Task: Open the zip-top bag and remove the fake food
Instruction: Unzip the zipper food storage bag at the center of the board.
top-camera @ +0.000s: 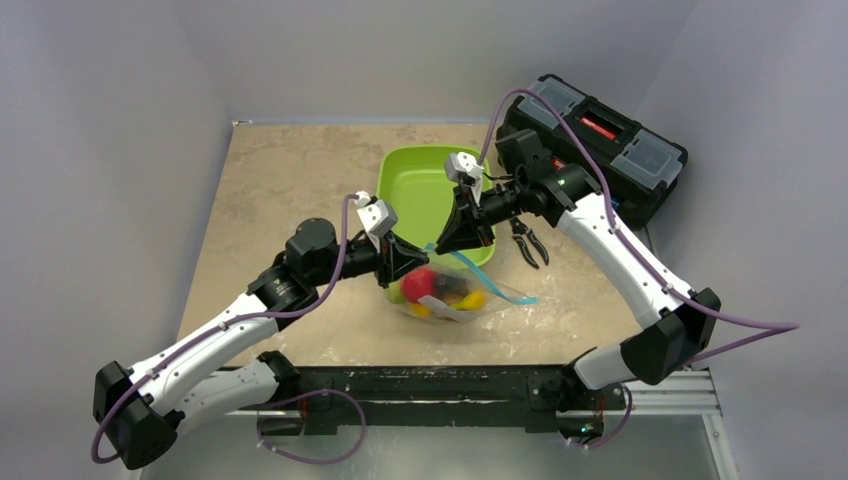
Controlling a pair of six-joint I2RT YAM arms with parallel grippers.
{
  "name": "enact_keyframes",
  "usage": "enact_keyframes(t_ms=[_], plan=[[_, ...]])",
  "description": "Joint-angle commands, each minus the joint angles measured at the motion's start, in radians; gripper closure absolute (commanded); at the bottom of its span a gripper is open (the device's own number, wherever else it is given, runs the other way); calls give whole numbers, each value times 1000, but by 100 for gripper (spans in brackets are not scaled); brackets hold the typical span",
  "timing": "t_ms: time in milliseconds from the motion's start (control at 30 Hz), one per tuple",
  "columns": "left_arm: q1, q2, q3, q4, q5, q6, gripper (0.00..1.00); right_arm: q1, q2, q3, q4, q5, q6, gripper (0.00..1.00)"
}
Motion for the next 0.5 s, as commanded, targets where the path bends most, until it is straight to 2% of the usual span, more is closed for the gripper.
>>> enact_keyframes(t_ms=[0,67,100,167,333,467], plan=[[25,-25,12,47,73,-18,74,-11,-32,6,-14,10,-3,100],[29,-39,13,39,99,-7,54,-11,-32,6,-17,3,-7,100],[30,-48,13,38,106,1,47,-12,-34,4,-18,-1,-9,100],[31,-59,14,33,113,16,41,-11,-33,2,-20,-9,-13,100],[31,-39,29,55,116,43,43,-11,-31,4,-26,-22,-18,100],[31,-16,50,84,119,54,50,-11,-33,0,-26,-24,-21,100]])
